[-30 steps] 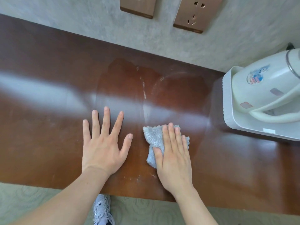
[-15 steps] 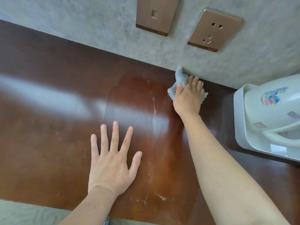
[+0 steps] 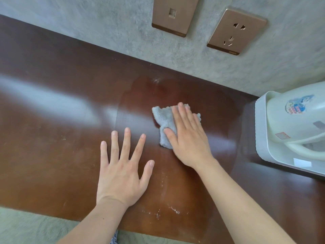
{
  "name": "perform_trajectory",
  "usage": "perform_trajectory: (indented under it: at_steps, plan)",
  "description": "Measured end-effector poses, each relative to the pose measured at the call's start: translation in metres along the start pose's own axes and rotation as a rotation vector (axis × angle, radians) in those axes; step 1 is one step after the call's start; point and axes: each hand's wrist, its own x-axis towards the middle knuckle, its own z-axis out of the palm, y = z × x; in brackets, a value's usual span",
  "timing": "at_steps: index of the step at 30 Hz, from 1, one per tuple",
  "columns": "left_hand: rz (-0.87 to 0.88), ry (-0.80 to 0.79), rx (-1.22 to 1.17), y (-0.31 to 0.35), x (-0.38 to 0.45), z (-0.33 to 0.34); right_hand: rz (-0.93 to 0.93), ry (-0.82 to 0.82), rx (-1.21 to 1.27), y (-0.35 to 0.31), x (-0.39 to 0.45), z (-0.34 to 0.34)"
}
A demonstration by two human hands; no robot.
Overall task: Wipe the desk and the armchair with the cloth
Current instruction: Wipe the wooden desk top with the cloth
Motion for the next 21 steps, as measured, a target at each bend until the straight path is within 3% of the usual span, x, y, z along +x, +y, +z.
perform_trajectory:
  at_steps: [4,8,13,17,19,21]
  plan:
    - [-0.004,-0.007,-0.005,0.0,0.0,0.0,0.195,0.053,0.02,0.024,0.037,-0.008]
    - [-0.005,-0.006,0.004,0.002,0.0,0.0,0.398,0.06,0.069,0.002,0.099,-0.01]
    - [-0.013,-0.015,0.007,0.001,0.002,0.001,0.098,0.049,0.091,-0.046,0.142,-0.014]
    - [-0.011,-0.008,0.018,0.002,0.001,0.001,-0.191,0.003,0.076,-0.035,0.127,-0.016]
    - [-0.012,-0.008,0.02,0.002,0.001,0.001,-0.233,-0.012,0.064,-0.013,0.107,-0.017]
    - [-0.006,-0.01,0.019,0.002,0.001,0.001,-0.155,-0.002,0.064,0.012,0.087,-0.019]
